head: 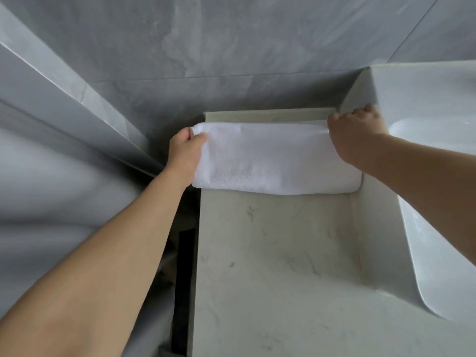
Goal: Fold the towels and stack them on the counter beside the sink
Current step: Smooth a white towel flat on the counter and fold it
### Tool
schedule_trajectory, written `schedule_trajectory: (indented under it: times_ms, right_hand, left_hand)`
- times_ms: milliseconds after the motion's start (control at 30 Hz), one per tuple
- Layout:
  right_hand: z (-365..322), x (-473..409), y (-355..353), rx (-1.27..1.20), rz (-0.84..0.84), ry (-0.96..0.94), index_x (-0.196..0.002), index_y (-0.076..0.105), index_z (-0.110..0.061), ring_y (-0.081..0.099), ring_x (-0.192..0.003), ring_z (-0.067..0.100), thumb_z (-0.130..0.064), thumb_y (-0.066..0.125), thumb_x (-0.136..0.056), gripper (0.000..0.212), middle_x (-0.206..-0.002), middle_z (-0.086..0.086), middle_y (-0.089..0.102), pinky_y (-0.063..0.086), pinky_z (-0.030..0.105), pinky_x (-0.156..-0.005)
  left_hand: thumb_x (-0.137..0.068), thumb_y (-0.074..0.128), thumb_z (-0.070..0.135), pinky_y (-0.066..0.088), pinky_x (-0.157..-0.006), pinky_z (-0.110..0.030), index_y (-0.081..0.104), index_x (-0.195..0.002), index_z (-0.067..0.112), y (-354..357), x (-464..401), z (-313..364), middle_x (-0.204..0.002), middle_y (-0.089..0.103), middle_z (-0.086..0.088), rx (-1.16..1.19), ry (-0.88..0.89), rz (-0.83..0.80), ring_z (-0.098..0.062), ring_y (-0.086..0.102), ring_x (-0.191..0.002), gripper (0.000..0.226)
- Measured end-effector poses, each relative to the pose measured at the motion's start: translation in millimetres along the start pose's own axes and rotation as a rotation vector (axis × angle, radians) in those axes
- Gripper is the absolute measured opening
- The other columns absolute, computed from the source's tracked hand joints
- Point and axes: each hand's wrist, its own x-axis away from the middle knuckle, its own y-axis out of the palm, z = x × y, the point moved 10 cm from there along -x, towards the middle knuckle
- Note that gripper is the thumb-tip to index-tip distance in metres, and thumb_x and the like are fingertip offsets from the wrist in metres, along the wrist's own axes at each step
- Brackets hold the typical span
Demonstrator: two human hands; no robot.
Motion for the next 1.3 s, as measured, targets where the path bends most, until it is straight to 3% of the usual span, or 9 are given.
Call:
schedule_trajectory:
  times_ms: [133, 267, 467, 633, 733, 900, 1000, 1167, 1300]
  right_hand:
    - [4, -28, 10, 0.168, -0.088, 0.018, -0.135, 0.049, -0.015, 0.046, -0.126, 0.031, -0.027, 0.053, -0.091, 0.045, -0.133, 0.010, 0.056, 0.026, 0.039, -0.106]
    - [-3, -49, 24, 0.263, -0.152, -0.019, -0.137, 0.047, -0.014, 0.034, -0.136, 0.033, -0.027, 0.046, -0.093, 0.046, -0.140, 0.009, 0.050, 0.018, 0.040, -0.112]
    - [-8, -71, 40, 0.254, -0.223, -0.043, -0.136, 0.050, -0.011, 0.034, -0.135, 0.030, -0.024, 0.043, -0.094, 0.045, -0.141, 0.008, 0.050, 0.017, 0.039, -0.112]
    - [-13, -74, 47, 0.246, -0.217, -0.067, -0.135, 0.052, -0.012, 0.033, -0.136, 0.030, -0.024, 0.039, -0.095, 0.043, -0.140, 0.005, 0.052, 0.016, 0.040, -0.112]
    - [-13, -76, 47, 0.227, -0.218, -0.059, -0.135, 0.052, -0.010, 0.033, -0.136, 0.030, -0.022, 0.038, -0.096, 0.044, -0.140, 0.007, 0.051, 0.015, 0.040, -0.113]
    - [-5, -63, 24, -0.292, 0.100, 0.117, -0.124, 0.049, -0.004, 0.042, -0.115, 0.036, -0.019, 0.044, -0.089, 0.039, -0.123, 0.021, 0.044, 0.029, 0.045, -0.102]
    - [-21, -29, 23, -0.657, 0.309, 0.188, -0.124, 0.047, -0.001, 0.043, -0.111, 0.042, -0.032, 0.044, -0.088, 0.048, -0.123, 0.027, 0.044, 0.033, 0.050, -0.098]
    - [-76, -9, 74, -0.782, 0.155, 0.100, -0.152, 0.027, -0.011, 0.024, -0.143, 0.041, -0.054, 0.024, -0.093, 0.074, -0.158, 0.020, 0.023, 0.013, 0.055, -0.118]
    - [-79, -11, 86, -0.757, 0.161, 0.082, -0.156, 0.018, -0.022, 0.008, -0.149, 0.038, -0.062, 0.022, -0.092, 0.076, -0.163, 0.013, 0.009, 0.002, 0.052, -0.120]
  left_hand:
    - [-0.098, 0.052, 0.028, 0.045, -0.079, -0.040, 0.054, -0.106, 0.014, 18, -29, 8, -0.102, 0.054, -0.004, -0.150, 0.046, -0.019, -0.019, 0.051, -0.089, 0.016]
    - [-0.105, 0.043, 0.025, 0.044, -0.104, -0.044, 0.045, -0.138, 0.005, 27, -45, 3, -0.141, 0.052, -0.016, -0.337, 0.033, 0.027, -0.033, 0.051, -0.127, 0.038]
    - [-0.106, 0.041, 0.017, 0.034, -0.080, -0.023, 0.050, -0.123, 0.000, 28, -47, 9, -0.126, 0.057, -0.014, -0.469, 0.152, 0.150, -0.028, 0.054, -0.110, 0.026]
    - [-0.105, 0.041, 0.014, 0.035, -0.089, -0.021, 0.051, -0.129, 0.000, 34, -41, 12, -0.147, 0.050, -0.011, -0.473, 0.177, 0.179, -0.024, 0.049, -0.133, 0.029]
    - [-0.103, 0.043, 0.014, 0.036, -0.089, -0.024, 0.048, -0.134, 0.001, 35, -43, 11, -0.150, 0.046, -0.010, -0.478, 0.150, 0.148, -0.026, 0.048, -0.133, 0.034]
    - [-0.091, 0.052, 0.008, 0.043, -0.082, -0.036, 0.044, -0.133, 0.008, 33, -35, 30, -0.137, 0.048, -0.013, -0.617, 0.221, 0.236, -0.033, 0.053, -0.111, 0.044]
    - [-0.077, 0.055, 0.014, 0.039, -0.104, -0.059, 0.049, -0.137, 0.008, 71, -3, 45, -0.142, 0.047, -0.019, -0.994, 0.504, 0.296, -0.040, 0.048, -0.125, 0.061]
    - [-0.094, 0.033, 0.048, 0.001, -0.116, -0.071, 0.027, -0.157, 0.022, 162, 25, -3, -0.167, 0.016, -0.006, -1.209, 0.595, -0.119, -0.031, 0.012, -0.154, 0.069]
    - [-0.093, 0.013, 0.063, -0.006, -0.116, -0.068, 0.004, -0.160, 0.033, 150, 11, -26, -0.169, -0.005, 0.001, -1.304, 0.502, -0.118, -0.026, -0.007, -0.155, 0.074]
